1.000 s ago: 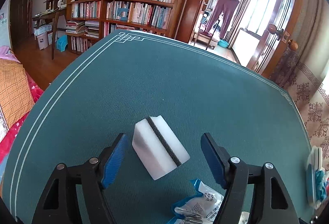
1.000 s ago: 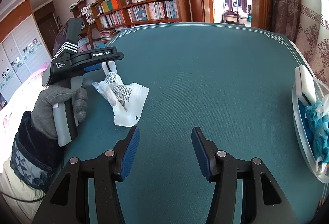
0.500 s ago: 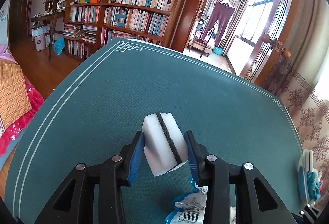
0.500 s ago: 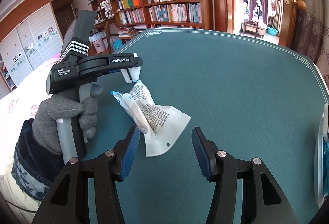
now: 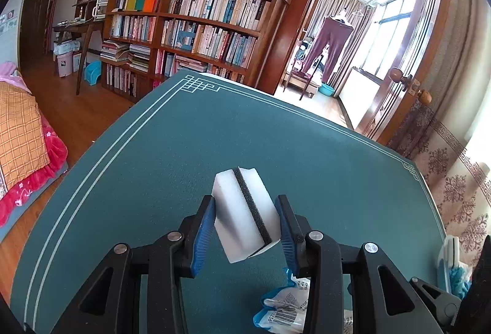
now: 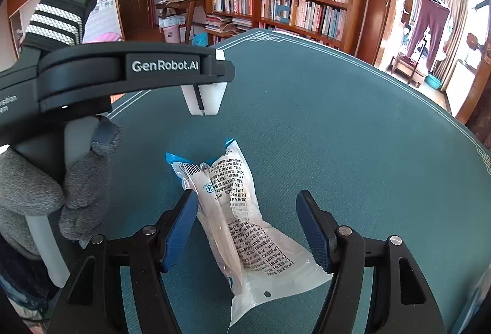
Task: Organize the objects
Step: 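Grasp the white printed plastic bag with the right gripper, then carry the white plastic bag into the clear bowl and open the right gripper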
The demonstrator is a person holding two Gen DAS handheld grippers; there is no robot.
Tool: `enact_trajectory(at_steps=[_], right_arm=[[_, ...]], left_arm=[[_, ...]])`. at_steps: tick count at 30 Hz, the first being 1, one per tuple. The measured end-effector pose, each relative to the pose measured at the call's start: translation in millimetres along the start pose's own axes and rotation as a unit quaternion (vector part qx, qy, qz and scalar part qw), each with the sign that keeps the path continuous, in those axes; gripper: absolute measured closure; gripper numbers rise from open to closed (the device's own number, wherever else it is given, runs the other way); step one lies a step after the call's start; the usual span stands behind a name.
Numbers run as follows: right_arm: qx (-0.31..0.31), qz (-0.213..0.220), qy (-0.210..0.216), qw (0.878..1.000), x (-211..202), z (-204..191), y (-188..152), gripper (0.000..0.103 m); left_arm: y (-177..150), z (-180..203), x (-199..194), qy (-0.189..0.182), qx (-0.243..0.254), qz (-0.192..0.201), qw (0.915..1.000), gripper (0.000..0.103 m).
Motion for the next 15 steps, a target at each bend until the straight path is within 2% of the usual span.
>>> enact_trajectory(at_steps=[7,9,10,15], right_arm=[[-0.007,-0.035,0.028,0.999,15.7,-5.9,-13.2,0.037],[0.004,-0.038,0.027,0.999,17.7,-3.4,-16.4,0.05],[0.009,-0.035,0.024,0.999,17.9,-1.8,-17.0,0.053],[0.03,-0.027,0.017,0.999,12.2,3.0,-22.8,0.057]], left_arm=[[-2.0,2.8,1.0,0.001,0.004,-0.004,1.0,0.061],[-2.7,3.5,0.4,0.001,0.004,-0.003,1.0,0.061],[-2.8,3.6,0.4,0.001,0.004,-0.003,1.0,0.061],[-4.6,5.4,-0.6,-0.001,0.009,-0.003,1.0,0.061]])
Point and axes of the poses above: each gripper's, at about its wrist camera, not at the fingertips, and x roughly the way its jaws point, z to its right, y to its top, the point moved 6 cm from there along x, roughly the way its jaws point, and after that the axes turned 12 degrees about y, right-handed, at the moved point
